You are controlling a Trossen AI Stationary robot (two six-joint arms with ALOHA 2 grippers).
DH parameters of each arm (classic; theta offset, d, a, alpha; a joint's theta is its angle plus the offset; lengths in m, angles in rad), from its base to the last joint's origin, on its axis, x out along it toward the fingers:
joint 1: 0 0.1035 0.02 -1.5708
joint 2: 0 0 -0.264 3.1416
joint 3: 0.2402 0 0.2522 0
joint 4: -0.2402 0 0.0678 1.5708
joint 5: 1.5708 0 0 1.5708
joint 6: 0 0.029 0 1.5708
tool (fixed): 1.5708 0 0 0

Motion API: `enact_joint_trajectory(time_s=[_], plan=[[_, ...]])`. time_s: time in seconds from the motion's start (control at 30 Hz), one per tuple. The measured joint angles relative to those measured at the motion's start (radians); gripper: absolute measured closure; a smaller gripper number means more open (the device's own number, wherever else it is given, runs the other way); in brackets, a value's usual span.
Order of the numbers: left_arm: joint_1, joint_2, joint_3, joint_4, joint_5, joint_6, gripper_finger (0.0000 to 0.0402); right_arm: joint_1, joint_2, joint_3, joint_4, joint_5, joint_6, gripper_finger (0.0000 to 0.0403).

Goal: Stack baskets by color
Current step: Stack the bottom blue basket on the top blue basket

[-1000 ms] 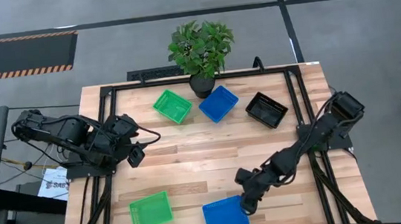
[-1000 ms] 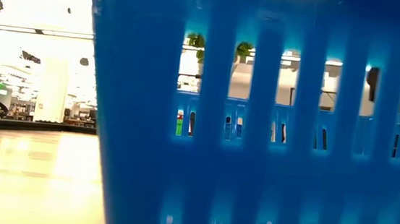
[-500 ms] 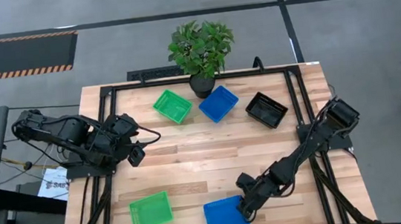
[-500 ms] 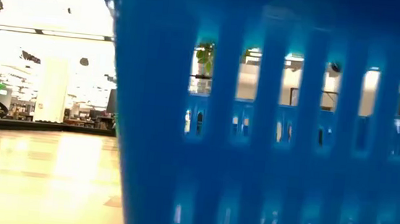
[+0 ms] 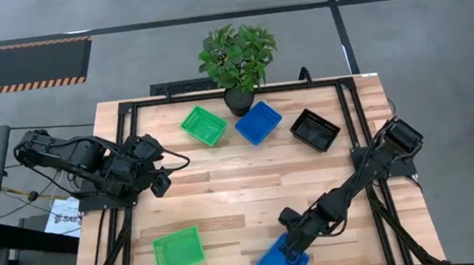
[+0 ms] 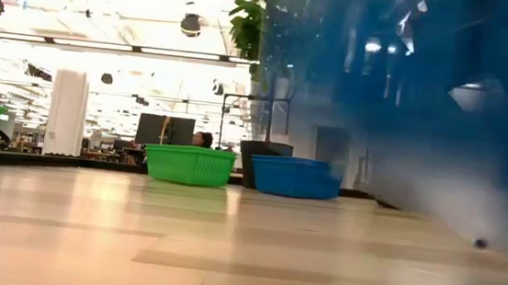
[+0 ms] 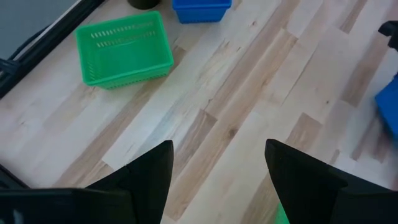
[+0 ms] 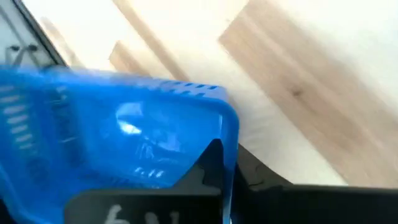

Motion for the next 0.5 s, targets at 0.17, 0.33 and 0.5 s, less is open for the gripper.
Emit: enact_joint_trajectory(time_s=[0.17,0.33,0.5], plan=[[0.000,0.000,0.000,0.000,-0.017,0.002,0.0160,-0.067,-0.069,-0.001,-0.049,0.006,-0.106,0.0395],[0.000,0.000,0.000,0.000,-0.031,0.002,0.0160,-0.231,-0.226,-0.001,-0.204,0.005,-0.336,0.0396],[0.000,0.000,0.000,0.001,-0.064,-0.006,0.0160,-0.509,-0.418,0.000,-0.393,0.006,-0.604,0.0396]])
